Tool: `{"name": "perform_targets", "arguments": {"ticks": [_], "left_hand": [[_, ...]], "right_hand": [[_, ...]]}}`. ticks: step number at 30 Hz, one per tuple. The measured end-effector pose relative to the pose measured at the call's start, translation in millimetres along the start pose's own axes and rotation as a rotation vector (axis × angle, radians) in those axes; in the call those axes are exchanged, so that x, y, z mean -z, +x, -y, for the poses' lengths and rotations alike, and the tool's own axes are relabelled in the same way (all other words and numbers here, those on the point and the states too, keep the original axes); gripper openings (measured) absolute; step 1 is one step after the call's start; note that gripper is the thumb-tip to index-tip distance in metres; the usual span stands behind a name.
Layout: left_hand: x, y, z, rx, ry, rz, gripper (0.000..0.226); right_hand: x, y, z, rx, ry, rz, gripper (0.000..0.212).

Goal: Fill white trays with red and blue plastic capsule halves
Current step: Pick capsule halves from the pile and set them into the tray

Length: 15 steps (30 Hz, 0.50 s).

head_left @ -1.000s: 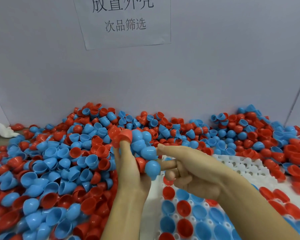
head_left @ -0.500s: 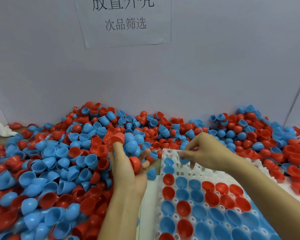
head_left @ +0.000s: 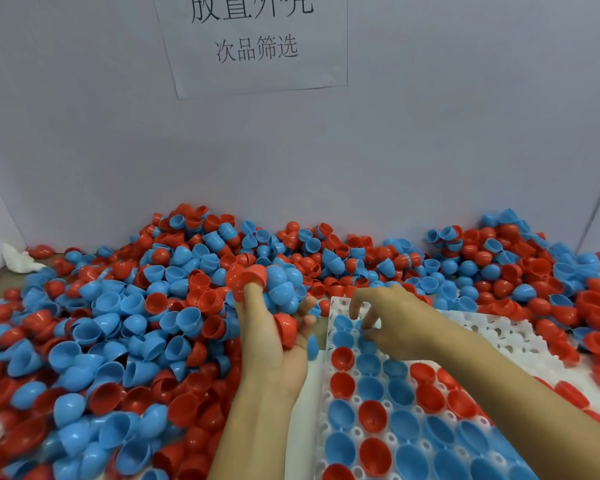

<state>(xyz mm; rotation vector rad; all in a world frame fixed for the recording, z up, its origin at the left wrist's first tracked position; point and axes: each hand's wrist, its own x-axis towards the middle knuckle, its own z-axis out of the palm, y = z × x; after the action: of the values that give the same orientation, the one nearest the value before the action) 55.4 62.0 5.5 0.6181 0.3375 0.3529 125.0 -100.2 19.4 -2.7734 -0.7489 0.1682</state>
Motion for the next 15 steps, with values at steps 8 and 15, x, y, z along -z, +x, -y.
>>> {"name": "perform_targets", "arguments": {"ticks": [8, 15], "left_hand": [[-4.5, -0.8, 4.1, -0.116, 0.159, -0.122, 0.031], [-8.1, -8.4, 6.1, -0.089, 0.091, -0.124, 0.028]], "right_hand": [[15.8, -32.6, 40.7, 0.229, 0.369, -0.262, 0.021], [-3.9, -32.5, 68.2, 0.2, 0.61, -0.366, 0.02]]}}
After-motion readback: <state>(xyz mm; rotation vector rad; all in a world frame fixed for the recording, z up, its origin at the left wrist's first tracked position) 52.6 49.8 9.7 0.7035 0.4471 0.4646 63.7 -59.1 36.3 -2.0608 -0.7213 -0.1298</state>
